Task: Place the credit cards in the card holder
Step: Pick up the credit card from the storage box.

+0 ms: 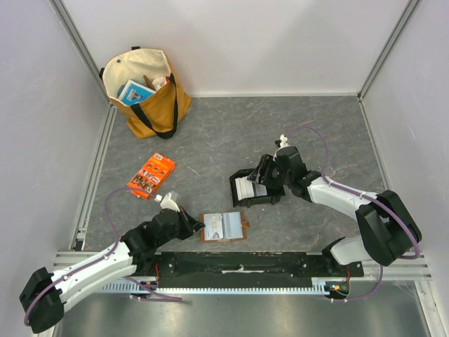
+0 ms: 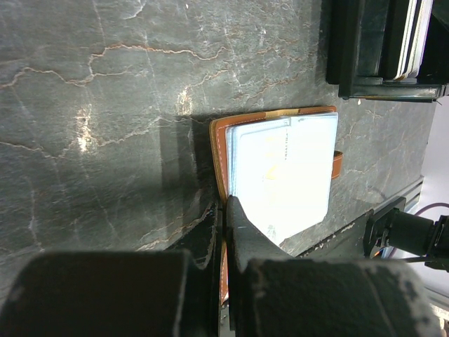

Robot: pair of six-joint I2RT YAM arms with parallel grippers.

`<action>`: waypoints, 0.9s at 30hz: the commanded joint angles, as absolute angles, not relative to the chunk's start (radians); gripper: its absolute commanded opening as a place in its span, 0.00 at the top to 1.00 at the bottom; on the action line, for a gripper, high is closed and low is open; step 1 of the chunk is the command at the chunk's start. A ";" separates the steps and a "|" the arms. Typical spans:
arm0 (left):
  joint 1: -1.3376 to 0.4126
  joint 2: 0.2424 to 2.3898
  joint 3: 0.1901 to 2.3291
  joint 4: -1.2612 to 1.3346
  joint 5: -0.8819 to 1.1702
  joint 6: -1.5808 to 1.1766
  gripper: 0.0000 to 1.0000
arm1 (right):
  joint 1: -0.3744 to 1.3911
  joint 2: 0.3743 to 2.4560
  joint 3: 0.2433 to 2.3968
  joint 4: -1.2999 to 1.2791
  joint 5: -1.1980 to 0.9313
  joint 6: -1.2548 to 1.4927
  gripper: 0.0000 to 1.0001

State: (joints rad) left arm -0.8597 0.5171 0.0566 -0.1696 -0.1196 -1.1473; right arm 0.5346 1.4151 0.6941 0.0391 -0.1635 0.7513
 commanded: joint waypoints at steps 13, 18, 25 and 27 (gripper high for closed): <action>-0.859 0.549 0.055 -0.120 -0.109 -1.129 0.98 | 0.535 1.474 0.686 0.115 -0.321 0.762 0.43; -0.859 0.552 0.057 -0.120 -0.110 -1.129 0.98 | 0.535 1.442 0.692 0.095 -0.321 0.769 0.47; -0.859 0.551 0.055 -0.120 -0.107 -1.127 0.98 | 0.534 1.425 0.673 0.075 -0.304 0.764 0.60; -0.861 0.551 0.054 -0.121 -0.107 -1.127 0.98 | 0.534 1.425 0.673 0.068 -0.295 0.761 0.63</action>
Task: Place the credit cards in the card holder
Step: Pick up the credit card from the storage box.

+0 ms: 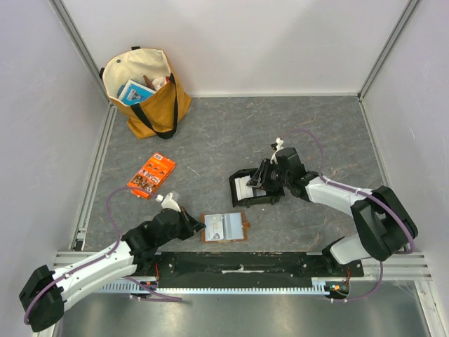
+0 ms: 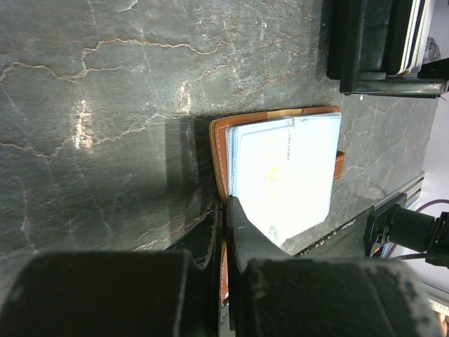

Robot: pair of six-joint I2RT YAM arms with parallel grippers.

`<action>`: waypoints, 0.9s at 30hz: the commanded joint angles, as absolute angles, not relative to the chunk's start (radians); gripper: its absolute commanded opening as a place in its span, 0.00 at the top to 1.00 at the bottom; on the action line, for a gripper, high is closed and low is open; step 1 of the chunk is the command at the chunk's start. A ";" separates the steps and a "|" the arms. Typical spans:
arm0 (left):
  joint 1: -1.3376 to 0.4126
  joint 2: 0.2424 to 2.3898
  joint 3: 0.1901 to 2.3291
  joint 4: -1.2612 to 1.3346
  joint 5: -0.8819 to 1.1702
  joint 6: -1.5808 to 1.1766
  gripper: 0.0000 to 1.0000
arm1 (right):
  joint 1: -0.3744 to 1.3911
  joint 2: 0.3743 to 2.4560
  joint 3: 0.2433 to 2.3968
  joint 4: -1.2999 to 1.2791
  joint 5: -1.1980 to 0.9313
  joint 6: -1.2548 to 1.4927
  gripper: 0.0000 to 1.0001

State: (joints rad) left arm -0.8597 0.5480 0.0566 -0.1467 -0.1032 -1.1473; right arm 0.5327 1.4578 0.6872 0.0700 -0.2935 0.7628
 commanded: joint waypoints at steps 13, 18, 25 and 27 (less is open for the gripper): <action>-0.859 0.545 0.049 -0.121 -0.106 -1.132 0.98 | 0.519 1.399 0.669 0.012 -0.222 0.733 0.92; -0.859 0.548 0.048 -0.120 -0.107 -1.131 0.98 | 0.520 1.439 0.702 -0.040 -0.210 0.697 0.92; -0.859 0.552 0.043 -0.106 -0.100 -1.129 0.98 | 0.532 1.502 0.776 -0.097 -0.204 0.641 0.89; -0.859 0.554 0.043 -0.103 -0.098 -1.131 0.98 | 0.538 1.517 0.790 -0.103 -0.199 0.638 0.87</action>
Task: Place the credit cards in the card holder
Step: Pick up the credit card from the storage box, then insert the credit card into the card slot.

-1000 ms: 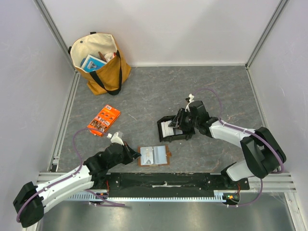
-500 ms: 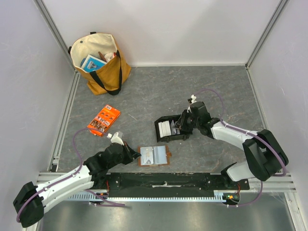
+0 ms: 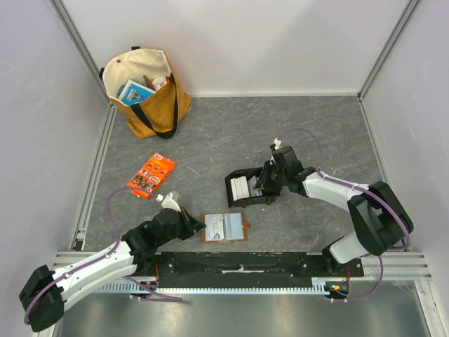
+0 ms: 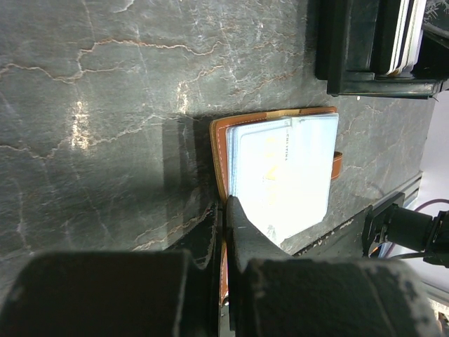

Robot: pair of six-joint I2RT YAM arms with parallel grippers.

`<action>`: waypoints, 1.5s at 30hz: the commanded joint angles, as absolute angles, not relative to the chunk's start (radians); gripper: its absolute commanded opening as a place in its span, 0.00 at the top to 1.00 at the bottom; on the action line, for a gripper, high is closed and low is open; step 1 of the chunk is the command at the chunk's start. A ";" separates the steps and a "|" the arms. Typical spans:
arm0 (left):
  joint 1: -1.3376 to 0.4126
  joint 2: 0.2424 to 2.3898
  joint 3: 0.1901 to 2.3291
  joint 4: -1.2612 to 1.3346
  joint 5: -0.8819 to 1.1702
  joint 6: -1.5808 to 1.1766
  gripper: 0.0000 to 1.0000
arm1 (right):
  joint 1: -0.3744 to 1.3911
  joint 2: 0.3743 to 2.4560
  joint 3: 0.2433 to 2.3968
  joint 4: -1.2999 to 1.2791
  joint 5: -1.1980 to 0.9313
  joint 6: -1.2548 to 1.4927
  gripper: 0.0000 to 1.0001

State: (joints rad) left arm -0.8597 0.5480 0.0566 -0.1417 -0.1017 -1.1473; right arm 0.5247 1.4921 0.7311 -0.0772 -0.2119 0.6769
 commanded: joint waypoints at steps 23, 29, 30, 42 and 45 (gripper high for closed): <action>-0.858 0.511 0.063 -0.126 -0.083 -1.120 0.98 | 0.554 1.161 0.738 -0.152 -0.149 0.712 1.00; -0.859 0.485 0.063 -0.112 -0.066 -1.124 0.98 | 0.586 1.082 0.661 -0.069 -0.221 0.836 1.00; -0.859 0.482 0.063 -0.109 -0.063 -1.126 0.98 | 0.615 1.077 0.660 -0.074 -0.195 0.842 1.00; -0.859 0.423 0.058 -0.106 -0.040 -1.184 0.98 | 1.297 1.228 0.736 -0.120 0.632 1.092 1.00; -0.861 0.411 0.060 -0.109 -0.040 -1.195 0.98 | 1.376 1.339 0.799 -0.110 0.705 1.118 1.00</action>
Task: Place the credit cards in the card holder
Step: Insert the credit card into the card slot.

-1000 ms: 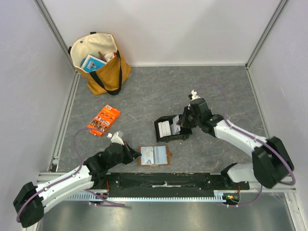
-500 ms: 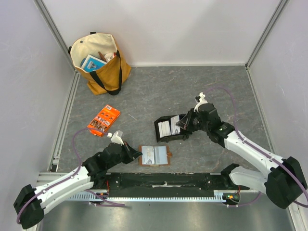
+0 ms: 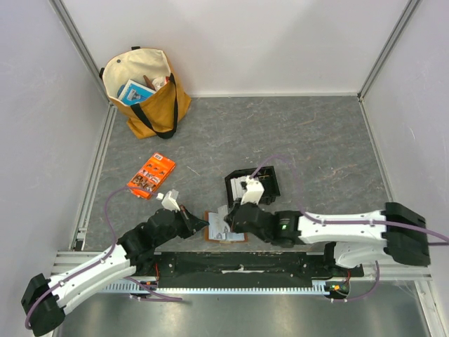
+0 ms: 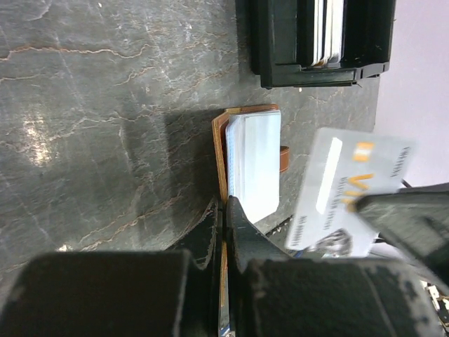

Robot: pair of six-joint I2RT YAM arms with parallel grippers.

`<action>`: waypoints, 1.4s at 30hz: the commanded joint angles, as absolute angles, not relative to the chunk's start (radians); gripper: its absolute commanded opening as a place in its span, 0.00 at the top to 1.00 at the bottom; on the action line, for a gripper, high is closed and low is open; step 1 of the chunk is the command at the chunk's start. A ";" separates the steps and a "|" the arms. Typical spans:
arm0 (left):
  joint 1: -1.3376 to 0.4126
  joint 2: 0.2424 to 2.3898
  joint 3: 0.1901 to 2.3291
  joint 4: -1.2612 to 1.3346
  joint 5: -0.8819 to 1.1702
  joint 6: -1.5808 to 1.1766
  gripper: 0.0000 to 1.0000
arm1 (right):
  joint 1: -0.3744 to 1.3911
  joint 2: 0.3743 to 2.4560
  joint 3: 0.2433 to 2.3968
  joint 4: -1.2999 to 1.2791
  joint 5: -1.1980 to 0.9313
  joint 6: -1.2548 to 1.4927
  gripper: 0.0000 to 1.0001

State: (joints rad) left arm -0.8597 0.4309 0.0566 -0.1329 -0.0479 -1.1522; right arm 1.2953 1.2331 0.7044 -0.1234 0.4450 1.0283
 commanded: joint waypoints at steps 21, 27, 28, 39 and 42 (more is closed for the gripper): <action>-0.861 0.370 0.052 -0.140 -0.048 -1.226 0.98 | 1.420 1.505 0.873 -0.038 0.807 1.135 1.00; -0.861 0.368 0.054 -0.140 -0.048 -1.226 0.98 | 1.427 1.512 0.884 -0.037 0.805 1.124 1.00; -0.859 0.365 0.054 -0.140 -0.048 -1.226 0.98 | 1.428 1.519 0.887 -0.040 0.802 1.121 1.00; -0.861 0.348 0.055 -0.160 -0.058 -1.226 0.98 | 1.465 1.568 0.962 -0.244 0.880 1.137 1.00; -0.859 0.345 0.055 -0.161 -0.060 -1.226 0.98 | 1.480 1.592 1.009 -0.316 0.905 1.131 1.00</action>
